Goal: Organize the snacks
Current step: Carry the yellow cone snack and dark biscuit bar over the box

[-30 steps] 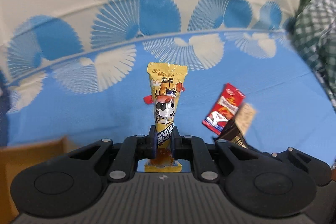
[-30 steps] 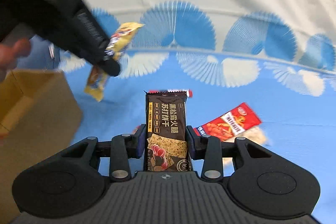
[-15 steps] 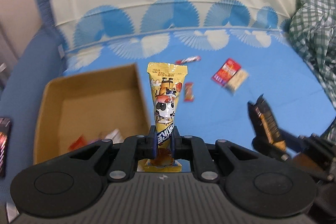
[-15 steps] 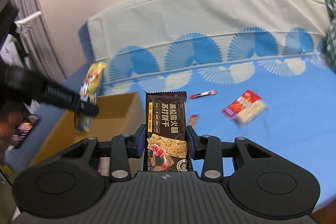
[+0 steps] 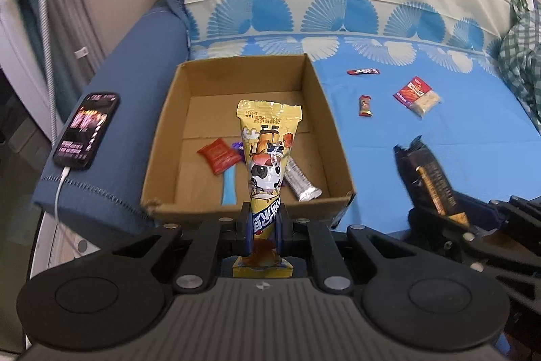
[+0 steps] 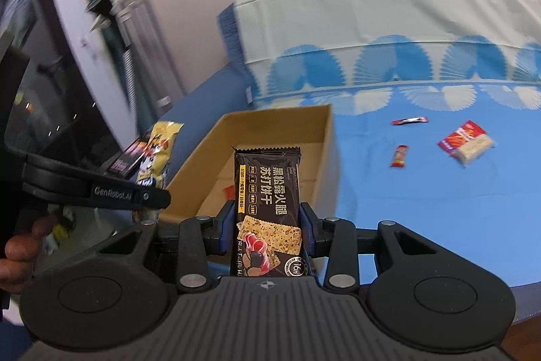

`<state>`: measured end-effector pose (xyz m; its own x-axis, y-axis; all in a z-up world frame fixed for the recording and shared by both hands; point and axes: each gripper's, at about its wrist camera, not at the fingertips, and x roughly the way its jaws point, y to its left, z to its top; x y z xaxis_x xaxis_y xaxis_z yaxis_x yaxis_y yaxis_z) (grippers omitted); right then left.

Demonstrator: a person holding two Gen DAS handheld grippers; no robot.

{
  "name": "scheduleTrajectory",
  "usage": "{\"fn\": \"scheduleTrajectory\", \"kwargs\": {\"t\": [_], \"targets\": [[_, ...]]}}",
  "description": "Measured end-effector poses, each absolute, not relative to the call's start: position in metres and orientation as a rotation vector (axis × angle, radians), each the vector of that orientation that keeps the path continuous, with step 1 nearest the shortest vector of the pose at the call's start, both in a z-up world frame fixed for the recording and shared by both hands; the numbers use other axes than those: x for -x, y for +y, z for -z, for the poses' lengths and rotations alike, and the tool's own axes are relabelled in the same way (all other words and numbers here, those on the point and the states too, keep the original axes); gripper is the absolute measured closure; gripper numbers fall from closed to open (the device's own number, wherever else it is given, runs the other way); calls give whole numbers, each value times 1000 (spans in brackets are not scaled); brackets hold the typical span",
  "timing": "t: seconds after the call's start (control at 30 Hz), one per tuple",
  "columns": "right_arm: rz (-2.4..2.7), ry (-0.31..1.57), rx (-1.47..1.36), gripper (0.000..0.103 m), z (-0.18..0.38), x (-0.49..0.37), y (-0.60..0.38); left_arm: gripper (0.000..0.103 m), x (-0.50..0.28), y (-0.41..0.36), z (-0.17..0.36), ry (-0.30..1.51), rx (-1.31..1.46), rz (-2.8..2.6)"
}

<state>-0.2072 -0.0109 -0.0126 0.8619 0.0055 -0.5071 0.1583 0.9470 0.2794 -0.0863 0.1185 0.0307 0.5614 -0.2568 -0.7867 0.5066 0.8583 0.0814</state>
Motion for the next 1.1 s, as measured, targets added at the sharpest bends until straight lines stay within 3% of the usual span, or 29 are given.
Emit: {"fn": "scheduleTrajectory", "kwargs": {"t": [1.1], "targets": [[80, 549, -253, 62, 7, 216, 17, 90, 103, 141, -22, 878, -272, 476]]}}
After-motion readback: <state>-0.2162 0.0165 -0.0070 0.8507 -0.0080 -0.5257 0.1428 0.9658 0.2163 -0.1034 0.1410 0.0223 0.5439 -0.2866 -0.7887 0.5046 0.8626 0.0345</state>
